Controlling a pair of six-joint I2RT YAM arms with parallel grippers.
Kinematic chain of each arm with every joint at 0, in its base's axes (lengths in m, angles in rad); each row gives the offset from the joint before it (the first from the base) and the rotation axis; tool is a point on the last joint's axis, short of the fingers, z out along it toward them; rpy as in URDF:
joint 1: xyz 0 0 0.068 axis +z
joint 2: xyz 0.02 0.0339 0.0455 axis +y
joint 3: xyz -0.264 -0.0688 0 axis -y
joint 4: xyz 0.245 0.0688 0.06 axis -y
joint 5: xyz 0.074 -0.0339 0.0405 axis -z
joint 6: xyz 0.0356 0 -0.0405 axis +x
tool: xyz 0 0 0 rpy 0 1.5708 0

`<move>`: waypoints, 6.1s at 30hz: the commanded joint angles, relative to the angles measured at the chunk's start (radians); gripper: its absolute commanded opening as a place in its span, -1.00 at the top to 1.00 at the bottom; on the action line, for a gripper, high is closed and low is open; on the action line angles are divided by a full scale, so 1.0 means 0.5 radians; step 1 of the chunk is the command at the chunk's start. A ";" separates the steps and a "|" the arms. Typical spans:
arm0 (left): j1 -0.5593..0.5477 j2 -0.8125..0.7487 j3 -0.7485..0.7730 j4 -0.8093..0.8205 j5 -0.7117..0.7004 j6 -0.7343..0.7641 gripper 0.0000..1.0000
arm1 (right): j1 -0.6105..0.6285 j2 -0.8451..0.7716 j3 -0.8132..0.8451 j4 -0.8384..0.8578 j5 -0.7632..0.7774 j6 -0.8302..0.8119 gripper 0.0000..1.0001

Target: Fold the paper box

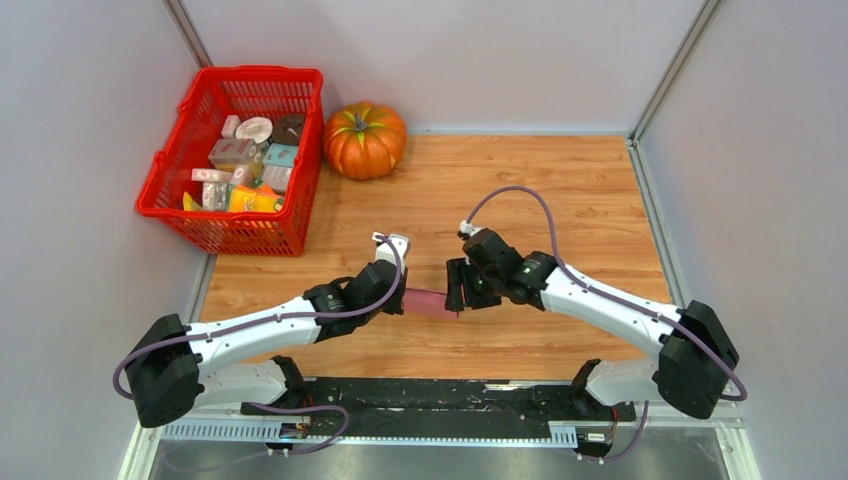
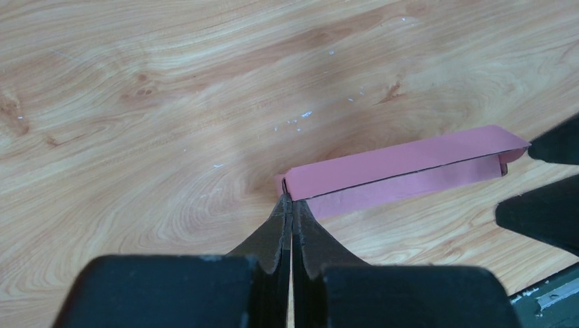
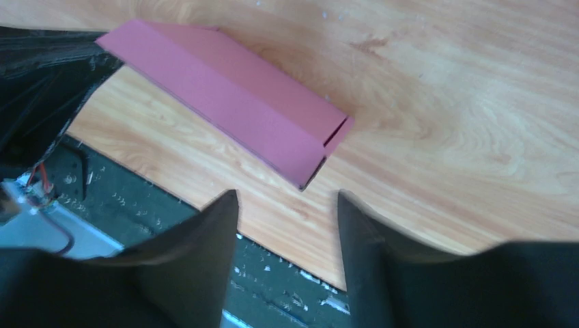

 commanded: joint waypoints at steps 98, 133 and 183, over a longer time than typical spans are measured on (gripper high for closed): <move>0.861 -0.498 -0.371 0.029 1.079 -0.768 0.14 | -0.224 -0.033 -0.702 1.291 -0.226 1.130 0.21; 0.861 -0.465 -0.607 0.073 1.042 -0.698 0.62 | -0.451 0.068 -0.576 1.368 -0.873 0.342 0.06; 0.858 -0.397 -0.617 0.030 1.020 -0.572 0.95 | -0.690 0.289 -0.456 1.398 -1.318 0.078 0.25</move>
